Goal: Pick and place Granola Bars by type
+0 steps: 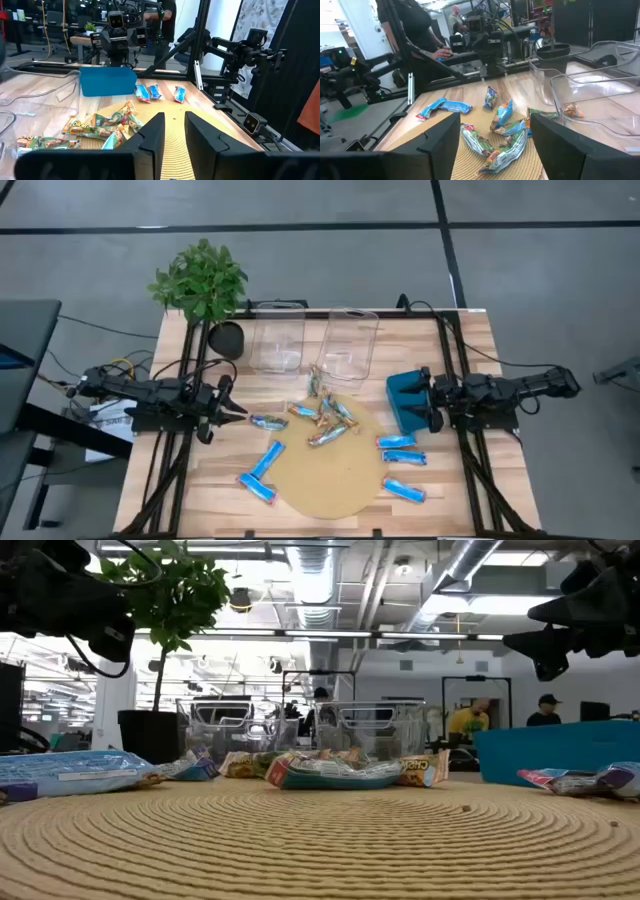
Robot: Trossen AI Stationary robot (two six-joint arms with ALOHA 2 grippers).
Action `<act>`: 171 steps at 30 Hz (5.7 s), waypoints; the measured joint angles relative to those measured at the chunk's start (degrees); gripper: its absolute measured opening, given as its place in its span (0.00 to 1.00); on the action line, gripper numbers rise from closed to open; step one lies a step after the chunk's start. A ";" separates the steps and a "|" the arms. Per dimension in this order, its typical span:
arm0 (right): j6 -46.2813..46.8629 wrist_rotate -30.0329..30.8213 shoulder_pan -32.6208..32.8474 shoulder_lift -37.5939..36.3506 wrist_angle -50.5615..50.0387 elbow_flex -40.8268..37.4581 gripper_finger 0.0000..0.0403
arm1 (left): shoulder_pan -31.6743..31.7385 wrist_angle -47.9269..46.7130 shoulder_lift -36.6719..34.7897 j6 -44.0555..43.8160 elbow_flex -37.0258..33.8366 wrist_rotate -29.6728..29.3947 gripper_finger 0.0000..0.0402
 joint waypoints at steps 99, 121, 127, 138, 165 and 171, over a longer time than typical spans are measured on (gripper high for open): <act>29.11 17.21 -0.01 -0.06 37.49 0.63 0.58 | 2.10 -30.84 51.34 -38.45 44.24 -25.05 0.17; 7.92 4.42 4.87 34.92 -14.94 39.43 0.58 | 4.13 -49.01 88.16 -18.29 57.07 -0.67 0.18; 7.78 4.57 4.75 40.13 -18.37 42.41 0.58 | 4.11 -48.52 88.69 -14.12 56.76 0.61 0.30; 7.96 4.57 4.75 42.39 -18.40 42.39 0.58 | 4.31 -47.58 88.72 -6.37 54.48 -5.37 0.52; 8.00 4.57 4.75 42.39 -17.15 42.39 0.58 | 4.31 -34.39 88.39 -7.83 42.58 -5.31 0.47; 8.00 4.57 4.75 42.39 -16.59 42.39 0.58 | 4.28 -33.63 88.46 -10.87 42.51 -5.62 0.39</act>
